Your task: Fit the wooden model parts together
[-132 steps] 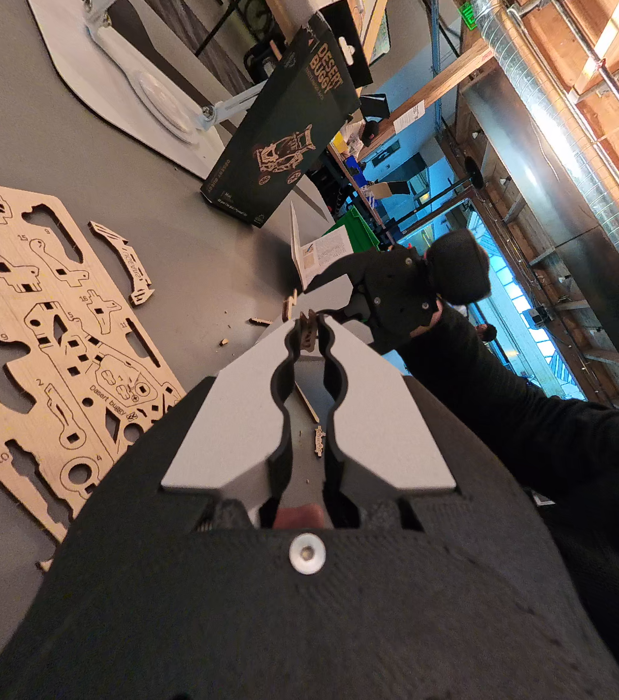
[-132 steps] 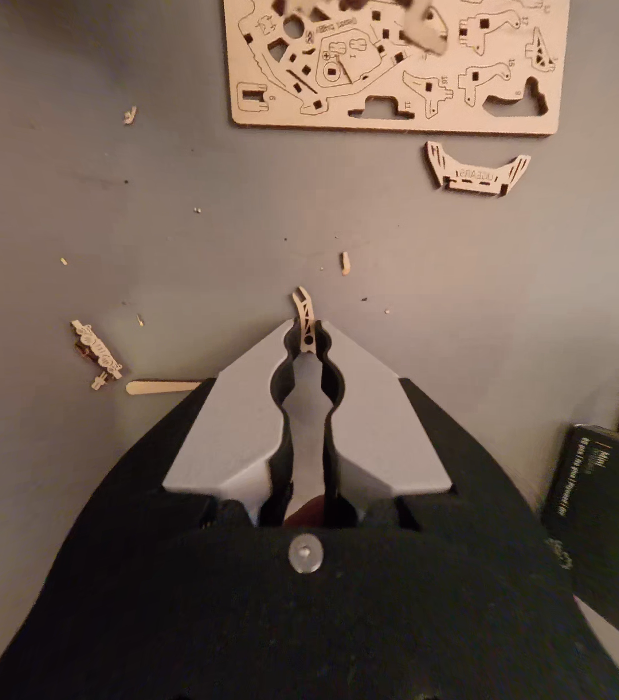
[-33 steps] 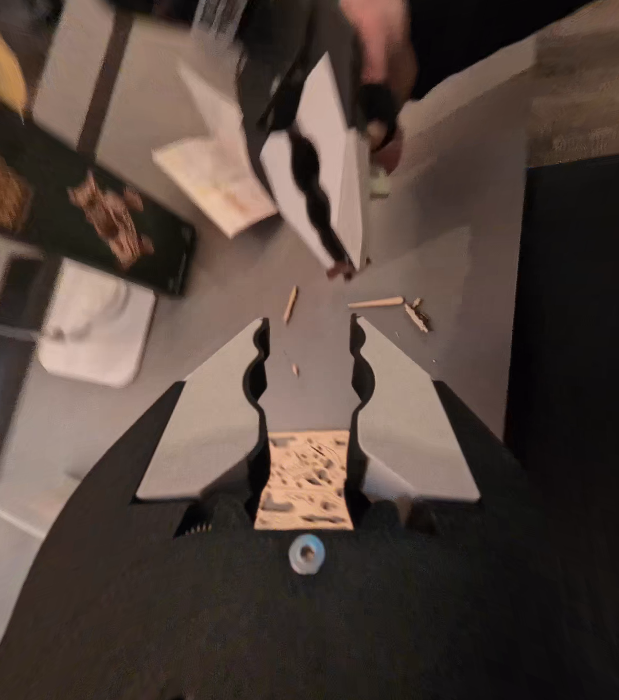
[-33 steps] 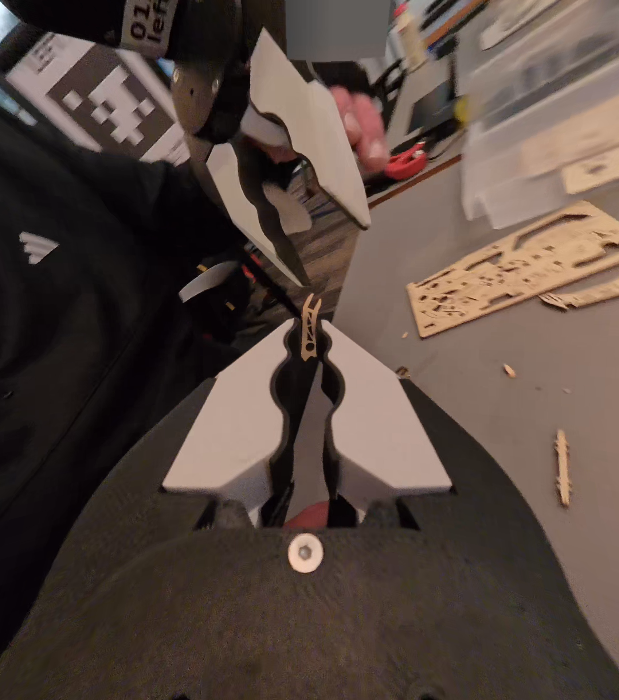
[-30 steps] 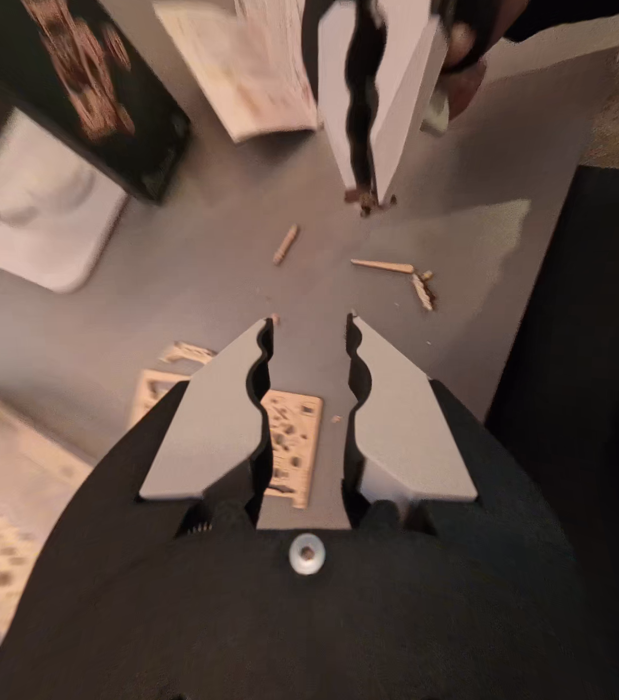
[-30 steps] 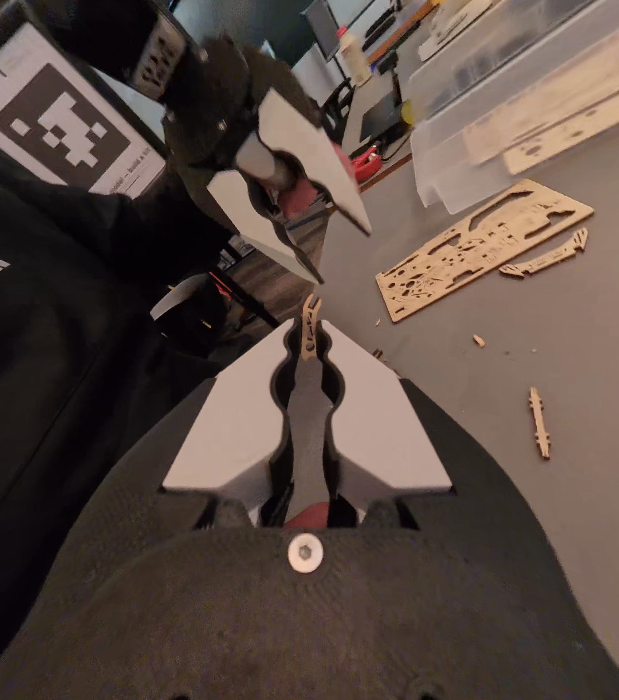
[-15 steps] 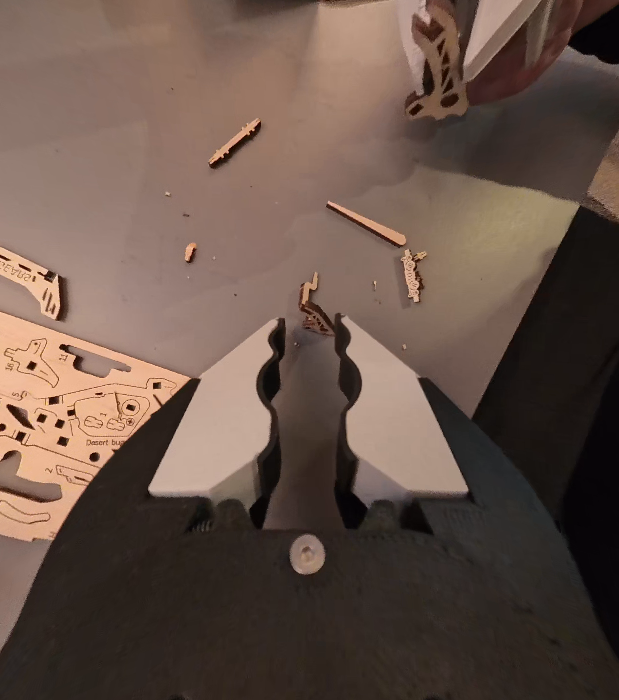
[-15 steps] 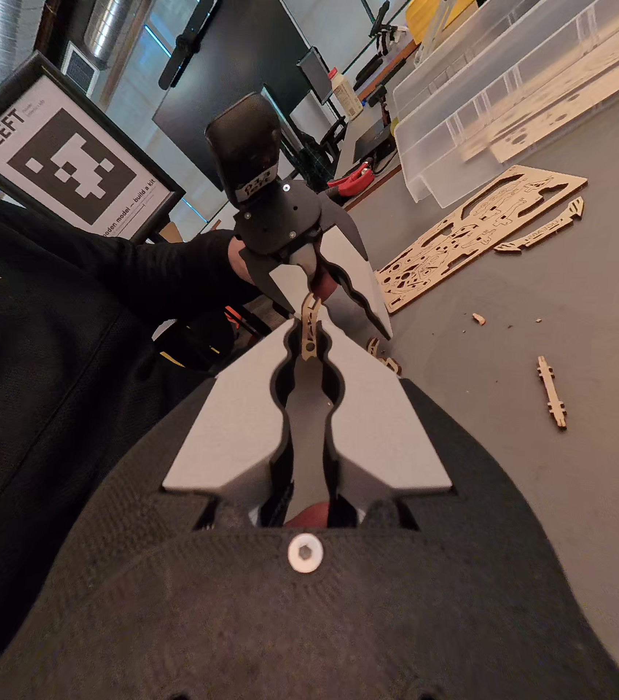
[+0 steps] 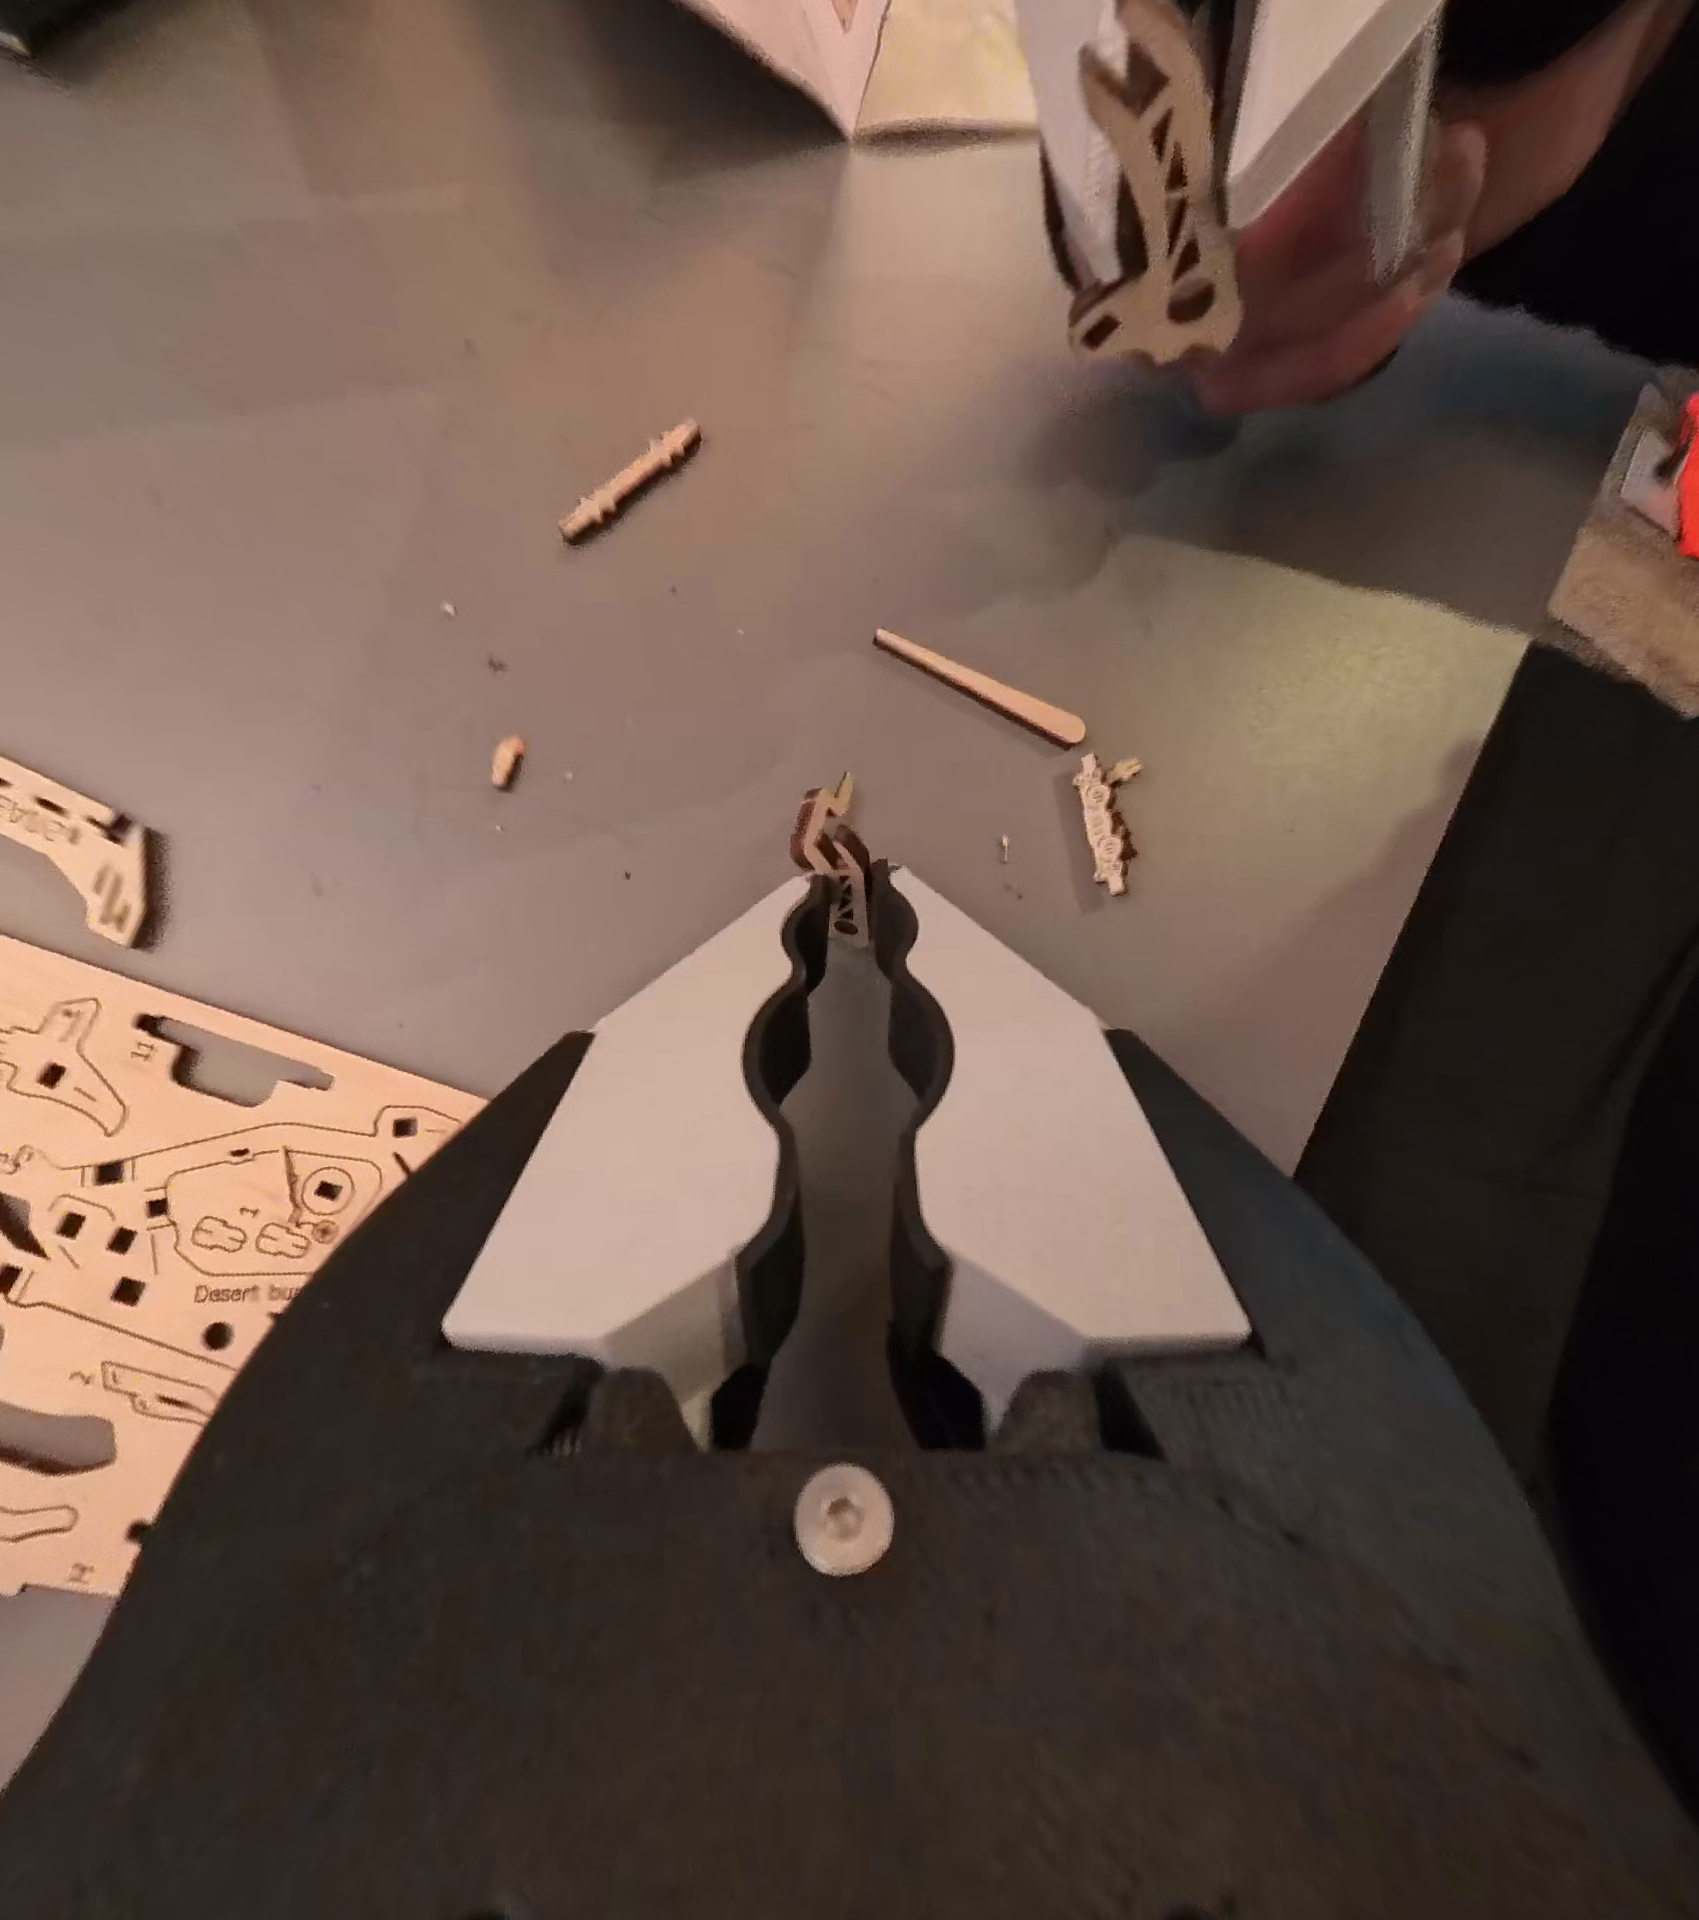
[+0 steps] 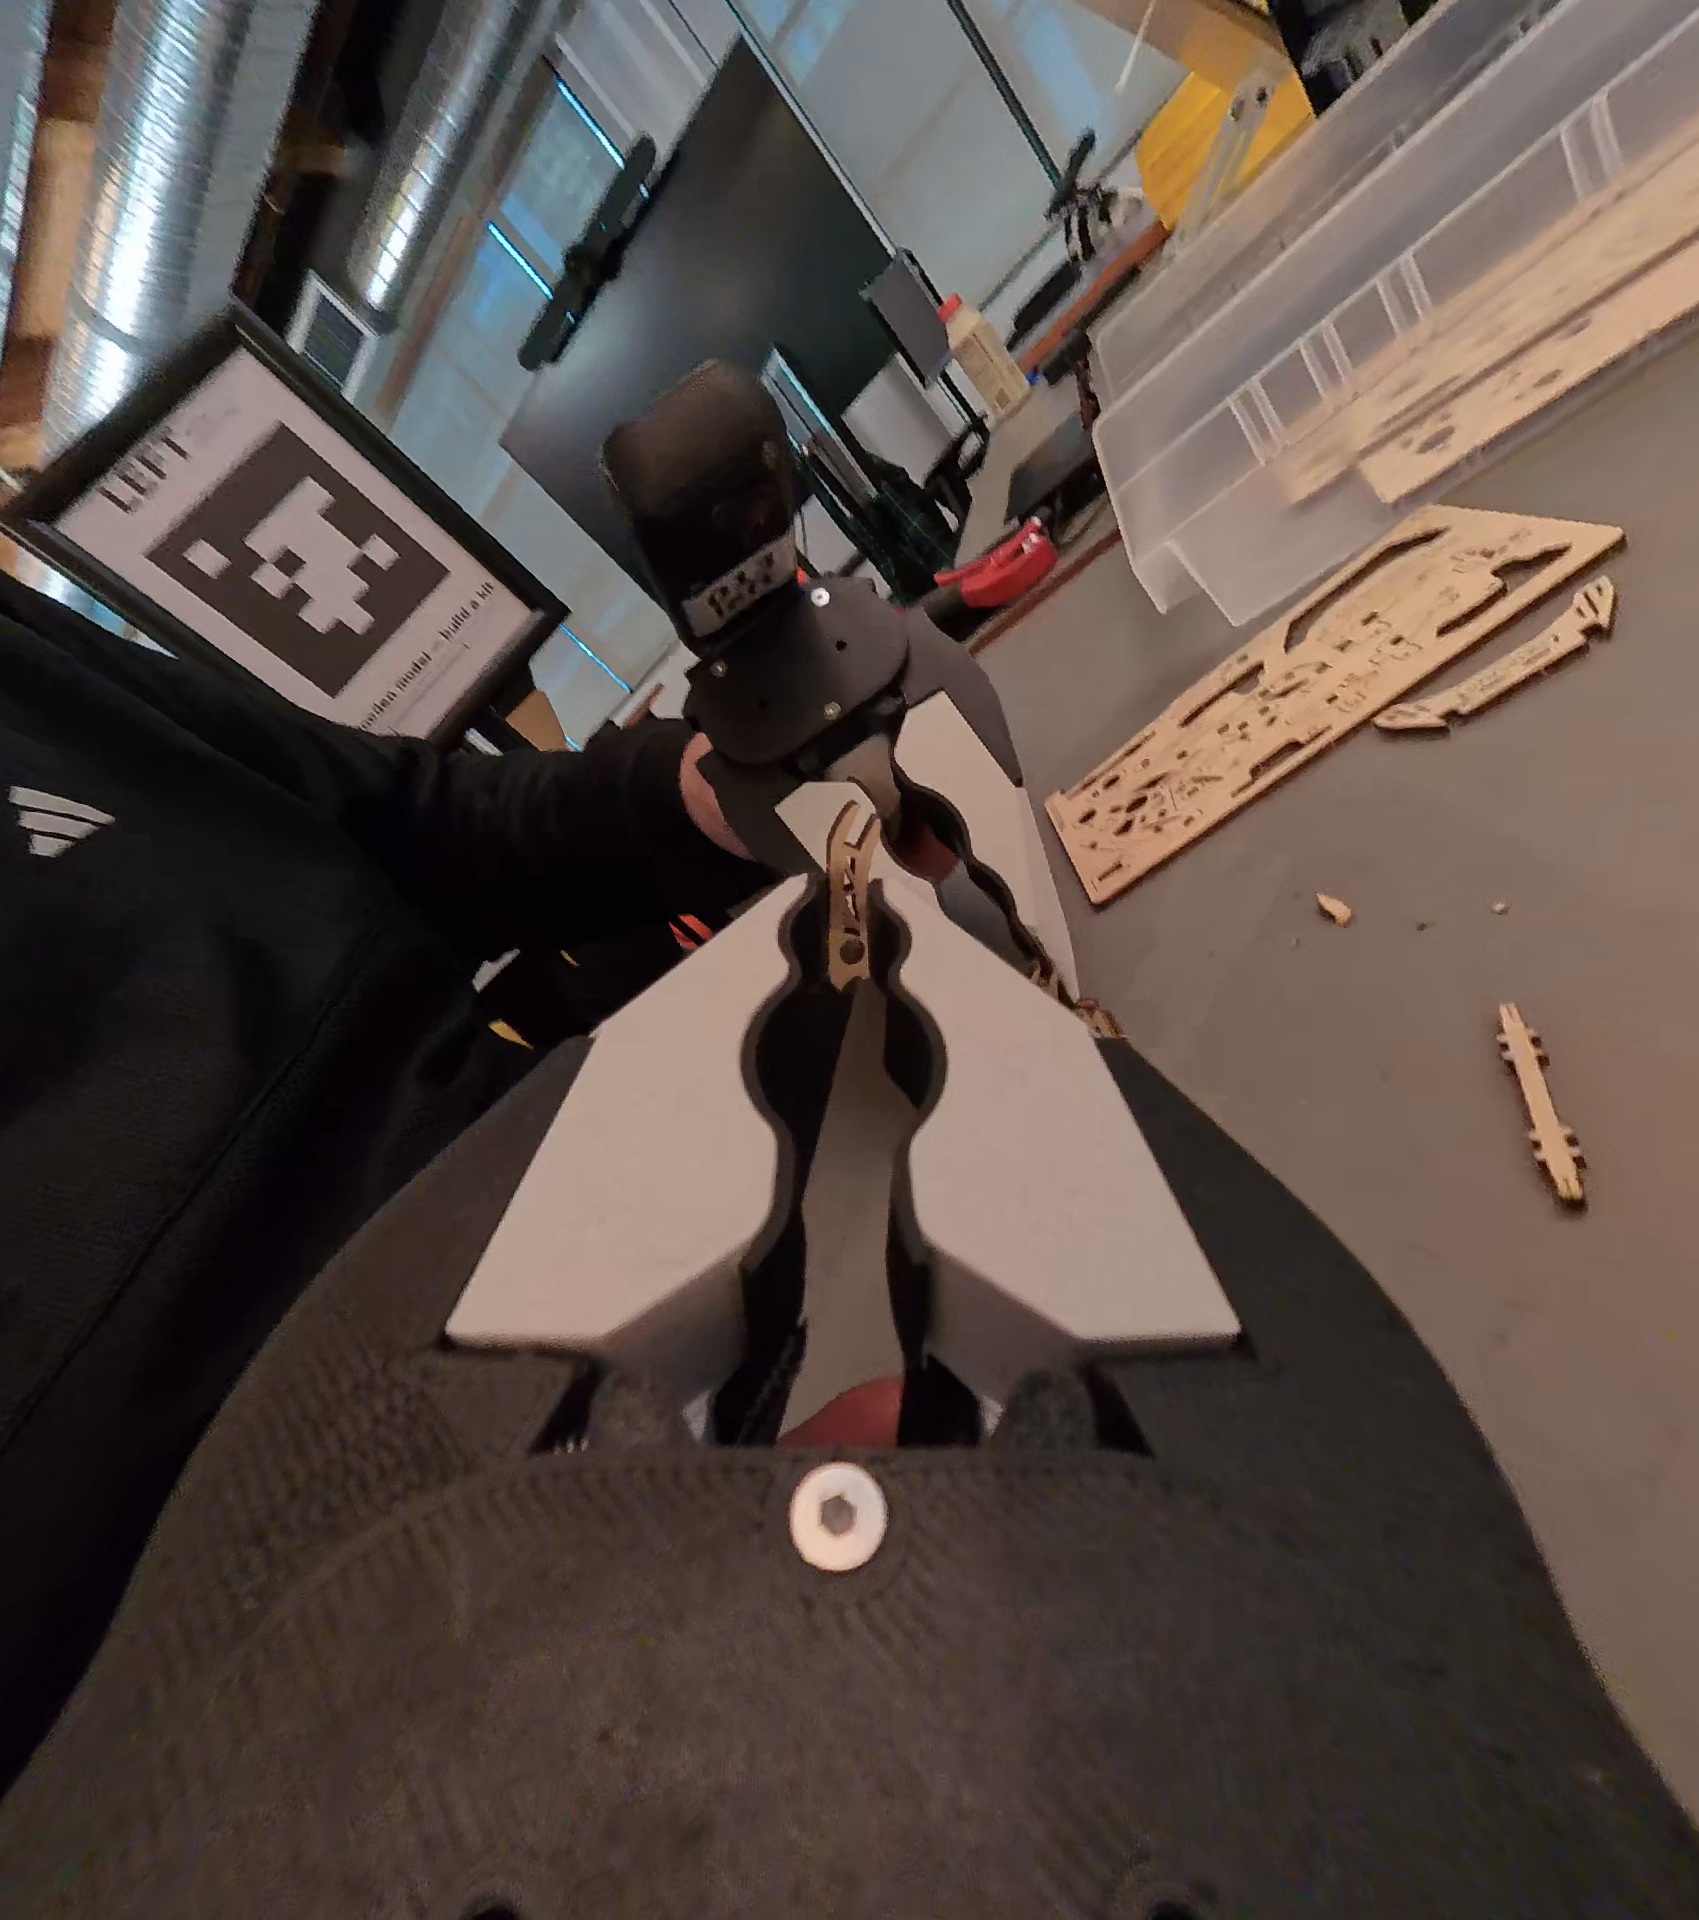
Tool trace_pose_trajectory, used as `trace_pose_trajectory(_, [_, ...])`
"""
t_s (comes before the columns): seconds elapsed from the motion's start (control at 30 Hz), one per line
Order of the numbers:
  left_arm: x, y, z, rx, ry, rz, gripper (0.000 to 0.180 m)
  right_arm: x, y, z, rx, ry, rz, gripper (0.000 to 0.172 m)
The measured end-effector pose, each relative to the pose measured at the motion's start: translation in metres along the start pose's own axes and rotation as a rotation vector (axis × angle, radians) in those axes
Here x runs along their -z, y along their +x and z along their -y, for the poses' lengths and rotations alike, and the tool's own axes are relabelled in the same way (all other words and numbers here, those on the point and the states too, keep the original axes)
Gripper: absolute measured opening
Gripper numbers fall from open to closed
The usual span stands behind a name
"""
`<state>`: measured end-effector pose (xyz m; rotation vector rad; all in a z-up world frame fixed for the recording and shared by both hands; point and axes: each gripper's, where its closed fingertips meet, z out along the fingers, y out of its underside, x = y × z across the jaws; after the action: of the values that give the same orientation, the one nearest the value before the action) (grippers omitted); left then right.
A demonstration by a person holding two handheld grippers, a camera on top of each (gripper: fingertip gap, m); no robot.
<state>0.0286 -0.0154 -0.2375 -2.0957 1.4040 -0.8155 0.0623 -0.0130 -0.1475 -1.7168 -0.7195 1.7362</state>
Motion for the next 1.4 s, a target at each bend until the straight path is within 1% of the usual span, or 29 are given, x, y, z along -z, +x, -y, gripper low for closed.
trace_pose_trajectory(0.07, [0.009,0.001,0.013,0.002,0.052,-0.004,0.006,0.004,-0.005,0.010,-0.006,0.069,0.039,0.005])
trace_pose_trajectory(0.2, [0.038,0.008,0.053,0.008,0.194,-0.036,0.006,0.020,-0.019,0.034,0.008,0.256,0.141,0.004])
trace_pose_trajectory(0.33, [0.065,0.018,0.091,-0.009,0.311,-0.055,0.006,0.030,-0.025,0.046,0.029,0.363,0.189,0.005])
trace_pose_trajectory(0.4, [0.075,0.023,0.106,-0.018,0.354,-0.059,0.006,0.033,-0.029,0.050,0.041,0.400,0.214,0.005])
trace_pose_trajectory(0.53, [0.082,0.032,0.124,-0.025,0.394,-0.061,0.006,0.032,-0.036,0.054,0.096,0.420,0.220,0.005])
trace_pose_trajectory(0.63, [0.083,0.036,0.129,-0.018,0.409,-0.074,0.006,0.029,-0.039,0.056,0.147,0.418,0.196,0.005])
trace_pose_trajectory(0.77, [0.080,0.037,0.127,-0.009,0.404,-0.073,0.006,0.025,-0.046,0.059,0.232,0.418,0.158,0.005])
trace_pose_trajectory(0.83, [0.080,0.035,0.128,-0.022,0.399,-0.046,0.005,0.023,-0.047,0.059,0.259,0.404,0.144,0.005])
trace_pose_trajectory(0.93, [0.080,0.038,0.129,-0.035,0.391,-0.044,0.005,0.023,-0.049,0.061,0.295,0.411,0.120,0.005])
trace_pose_trajectory(1.17, [0.078,0.037,0.129,-0.093,0.368,0.019,0.005,0.026,-0.048,0.063,0.311,0.401,0.092,0.005])
trace_pose_trajectory(1.23, [0.078,0.039,0.130,-0.101,0.365,0.011,0.006,0.025,-0.048,0.062,0.314,0.394,0.088,0.005])
trace_pose_trajectory(1.4, [0.077,0.037,0.130,-0.124,0.349,0.045,0.006,0.023,-0.048,0.061,0.321,0.380,0.082,0.005])
